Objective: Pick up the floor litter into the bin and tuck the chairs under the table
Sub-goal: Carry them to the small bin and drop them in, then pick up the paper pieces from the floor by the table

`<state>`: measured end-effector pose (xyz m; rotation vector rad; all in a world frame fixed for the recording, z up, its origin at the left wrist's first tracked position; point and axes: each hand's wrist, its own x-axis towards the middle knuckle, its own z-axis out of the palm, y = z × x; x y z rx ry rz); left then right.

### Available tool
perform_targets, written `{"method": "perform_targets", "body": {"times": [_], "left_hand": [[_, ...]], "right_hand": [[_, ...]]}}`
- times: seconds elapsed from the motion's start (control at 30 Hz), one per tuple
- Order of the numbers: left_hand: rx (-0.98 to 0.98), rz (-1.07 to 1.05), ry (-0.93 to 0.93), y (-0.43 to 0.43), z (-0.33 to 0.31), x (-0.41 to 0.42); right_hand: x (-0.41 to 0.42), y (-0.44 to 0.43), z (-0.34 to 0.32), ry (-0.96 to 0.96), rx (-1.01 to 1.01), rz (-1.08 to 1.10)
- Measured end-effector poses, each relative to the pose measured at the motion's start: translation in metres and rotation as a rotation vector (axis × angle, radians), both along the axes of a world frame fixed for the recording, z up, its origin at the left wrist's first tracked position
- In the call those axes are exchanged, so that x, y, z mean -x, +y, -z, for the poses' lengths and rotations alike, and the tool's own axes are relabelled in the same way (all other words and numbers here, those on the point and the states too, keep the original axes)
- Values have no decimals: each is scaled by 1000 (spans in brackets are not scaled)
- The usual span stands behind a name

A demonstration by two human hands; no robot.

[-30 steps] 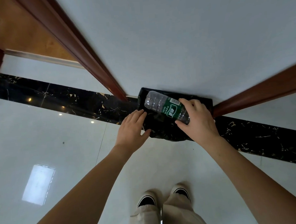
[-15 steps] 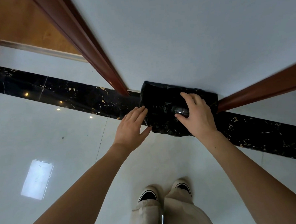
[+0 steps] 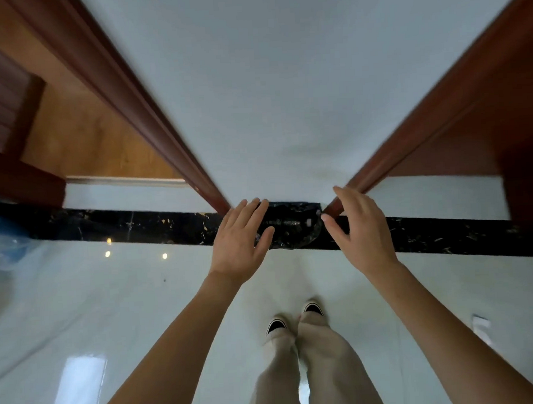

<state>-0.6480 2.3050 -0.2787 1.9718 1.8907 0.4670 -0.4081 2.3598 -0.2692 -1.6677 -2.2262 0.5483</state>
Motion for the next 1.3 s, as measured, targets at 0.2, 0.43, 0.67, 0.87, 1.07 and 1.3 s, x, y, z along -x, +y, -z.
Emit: {"method": "perform_targets", "body": {"times": [0.2, 0.43, 0.67, 0.87, 1.07, 1.3], "left_hand": [[-103, 90, -33, -43, -155, -18], [-117, 333, -17, -111, -241, -53], [-135, 574, -41, -152, -259, -109], [-146, 723, -115, -199, -268, -164], [-87, 875, -141, -285, -269, -203], [-10, 1091, -113, -364, -261, -238]], "right_hand": [[-35, -86, -158, 12, -87, 179], [-87, -212, -236, -4, -86, 436], [-134, -328, -265, -54, -118, 693], [-156, -429, -270, -57, -106, 930], [-151, -544, -268, -29, -70, 1090], [-134, -666, -251, 8, -17, 1361]]}}
